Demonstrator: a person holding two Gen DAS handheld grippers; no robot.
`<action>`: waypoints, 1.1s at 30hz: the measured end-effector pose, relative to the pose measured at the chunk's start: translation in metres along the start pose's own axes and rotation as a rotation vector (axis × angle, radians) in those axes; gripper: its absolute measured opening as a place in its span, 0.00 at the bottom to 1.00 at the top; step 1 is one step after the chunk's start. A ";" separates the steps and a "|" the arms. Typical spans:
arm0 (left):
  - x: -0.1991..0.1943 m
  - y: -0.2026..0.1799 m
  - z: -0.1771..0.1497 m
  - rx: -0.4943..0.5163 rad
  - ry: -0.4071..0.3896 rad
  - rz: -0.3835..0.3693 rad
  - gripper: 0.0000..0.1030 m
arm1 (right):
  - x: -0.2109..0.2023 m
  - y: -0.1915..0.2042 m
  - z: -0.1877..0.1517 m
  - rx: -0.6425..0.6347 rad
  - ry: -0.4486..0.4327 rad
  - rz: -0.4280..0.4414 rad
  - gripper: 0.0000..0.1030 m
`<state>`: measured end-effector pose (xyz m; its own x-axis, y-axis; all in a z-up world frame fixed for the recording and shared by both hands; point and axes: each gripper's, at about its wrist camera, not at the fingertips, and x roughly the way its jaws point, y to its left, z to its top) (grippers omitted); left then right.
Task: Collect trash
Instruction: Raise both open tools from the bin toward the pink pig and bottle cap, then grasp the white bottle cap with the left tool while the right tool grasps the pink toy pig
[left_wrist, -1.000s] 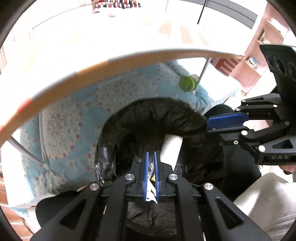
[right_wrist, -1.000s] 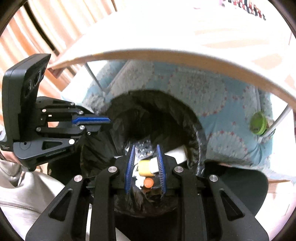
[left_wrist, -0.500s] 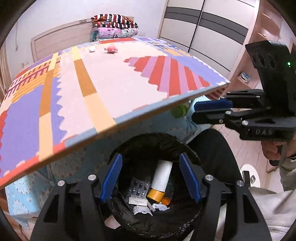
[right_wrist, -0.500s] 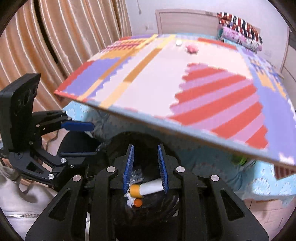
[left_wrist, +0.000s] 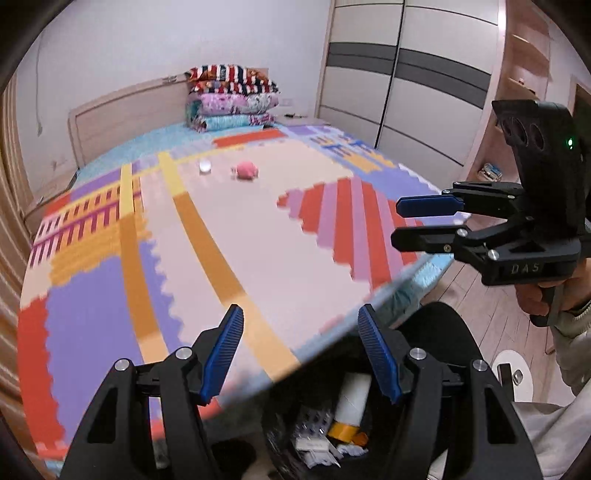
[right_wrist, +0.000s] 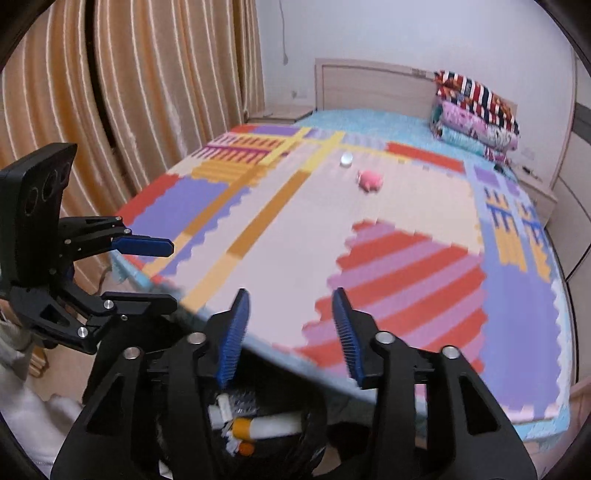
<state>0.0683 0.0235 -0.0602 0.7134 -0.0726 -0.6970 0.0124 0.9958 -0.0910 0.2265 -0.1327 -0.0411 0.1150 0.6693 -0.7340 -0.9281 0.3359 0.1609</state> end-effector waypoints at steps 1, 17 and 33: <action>0.002 0.006 0.005 -0.002 0.003 0.015 0.60 | 0.002 -0.003 0.006 0.000 -0.013 -0.013 0.55; 0.063 0.083 0.080 -0.095 0.031 0.079 0.60 | 0.061 -0.043 0.062 0.005 -0.047 -0.046 0.58; 0.137 0.135 0.147 -0.139 0.043 0.135 0.60 | 0.128 -0.089 0.107 0.027 -0.015 -0.009 0.58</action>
<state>0.2708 0.1559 -0.0631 0.6714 0.0553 -0.7391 -0.1798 0.9796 -0.0900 0.3617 -0.0057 -0.0788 0.1291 0.6760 -0.7255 -0.9169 0.3600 0.1723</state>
